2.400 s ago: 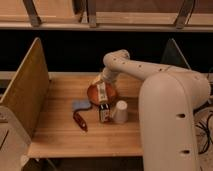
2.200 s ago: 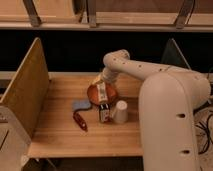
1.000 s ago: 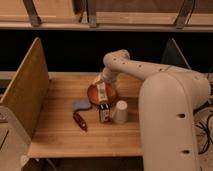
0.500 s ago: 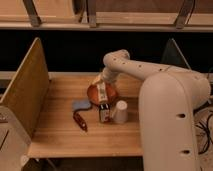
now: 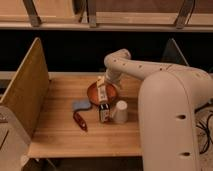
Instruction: Place the ceramic cup over the eraser
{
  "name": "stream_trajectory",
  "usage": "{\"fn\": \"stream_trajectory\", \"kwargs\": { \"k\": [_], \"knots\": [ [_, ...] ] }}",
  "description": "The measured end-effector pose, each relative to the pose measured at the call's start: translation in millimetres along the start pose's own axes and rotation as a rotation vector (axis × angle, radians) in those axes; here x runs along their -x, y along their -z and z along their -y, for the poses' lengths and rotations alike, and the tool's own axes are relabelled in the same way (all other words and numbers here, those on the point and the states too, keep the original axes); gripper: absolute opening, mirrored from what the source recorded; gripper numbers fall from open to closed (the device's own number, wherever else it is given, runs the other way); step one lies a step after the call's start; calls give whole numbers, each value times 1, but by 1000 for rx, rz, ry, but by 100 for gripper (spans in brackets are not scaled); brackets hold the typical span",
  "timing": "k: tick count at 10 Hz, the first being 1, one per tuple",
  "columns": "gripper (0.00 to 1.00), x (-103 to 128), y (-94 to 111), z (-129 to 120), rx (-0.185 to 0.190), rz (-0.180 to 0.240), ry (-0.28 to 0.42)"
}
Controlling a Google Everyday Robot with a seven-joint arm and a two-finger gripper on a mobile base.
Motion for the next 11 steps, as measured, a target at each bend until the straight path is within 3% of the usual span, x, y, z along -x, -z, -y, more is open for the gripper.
{"fn": "stream_trajectory", "kwargs": {
  "k": [3,5,8,11],
  "knots": [
    [80,-5,16,22,-50,18,-8],
    [80,-21,23,31,-60,23,-37],
    [80,-64,29,51,-81,3,-110],
    [80,-66,29,46,-77,1,-105]
  ]
}}
